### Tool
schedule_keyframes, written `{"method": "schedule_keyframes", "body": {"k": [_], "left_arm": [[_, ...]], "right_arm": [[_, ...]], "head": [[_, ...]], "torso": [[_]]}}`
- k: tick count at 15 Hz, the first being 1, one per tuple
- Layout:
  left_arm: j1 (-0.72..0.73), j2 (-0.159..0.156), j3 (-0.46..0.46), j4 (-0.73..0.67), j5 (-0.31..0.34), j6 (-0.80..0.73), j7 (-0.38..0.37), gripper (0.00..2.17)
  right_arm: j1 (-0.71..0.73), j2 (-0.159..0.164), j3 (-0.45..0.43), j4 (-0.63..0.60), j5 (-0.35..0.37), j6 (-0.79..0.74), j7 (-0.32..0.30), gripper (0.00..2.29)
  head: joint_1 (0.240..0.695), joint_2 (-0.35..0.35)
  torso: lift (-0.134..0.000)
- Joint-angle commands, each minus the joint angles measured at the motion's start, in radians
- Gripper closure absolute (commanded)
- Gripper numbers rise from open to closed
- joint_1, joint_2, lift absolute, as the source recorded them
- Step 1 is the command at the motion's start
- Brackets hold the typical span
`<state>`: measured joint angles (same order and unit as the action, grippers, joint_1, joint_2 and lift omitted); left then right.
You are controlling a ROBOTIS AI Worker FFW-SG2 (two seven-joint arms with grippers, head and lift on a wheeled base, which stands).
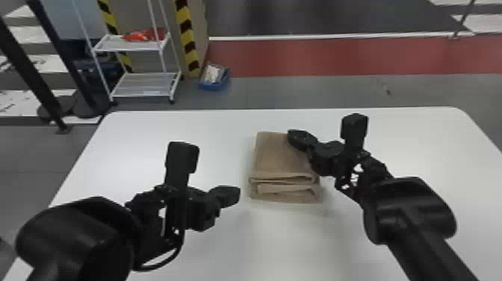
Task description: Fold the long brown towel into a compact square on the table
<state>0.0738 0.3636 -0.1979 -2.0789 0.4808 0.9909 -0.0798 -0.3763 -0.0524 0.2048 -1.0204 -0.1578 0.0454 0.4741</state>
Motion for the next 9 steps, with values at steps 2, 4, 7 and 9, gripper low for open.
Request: {"method": "schedule_keyframes", "body": {"k": [2,4,7,9], "left_arm": [[0.009,0.000,0.003,-0.012,0.001,-0.001,0.000,2.00],[0.018,0.000,0.012,-0.017,0.001,-0.001,0.000,2.00],[0.018,0.000,0.012,-0.018,-0.001,-0.001,0.000,2.00],[0.017,0.000,0.012,-0.020,-0.001,-0.001,0.002,2.00]], "right_arm": [[-0.043,-0.001,-0.001,0.085,0.041,-0.018,0.043,2.19],[-0.072,-0.004,-0.001,0.158,0.049,-0.068,0.078,2.19],[-0.089,-0.007,-0.001,0.195,0.055,-0.098,0.129,2.19],[-0.095,-0.014,-0.001,0.197,0.063,-0.098,0.172,2.19]], "head": [[0.695,0.056],[0.695,0.055],[0.695,0.058],[0.695,0.060]], "torso": [[-0.128],[-0.128],[-0.128],[-0.128]]}}
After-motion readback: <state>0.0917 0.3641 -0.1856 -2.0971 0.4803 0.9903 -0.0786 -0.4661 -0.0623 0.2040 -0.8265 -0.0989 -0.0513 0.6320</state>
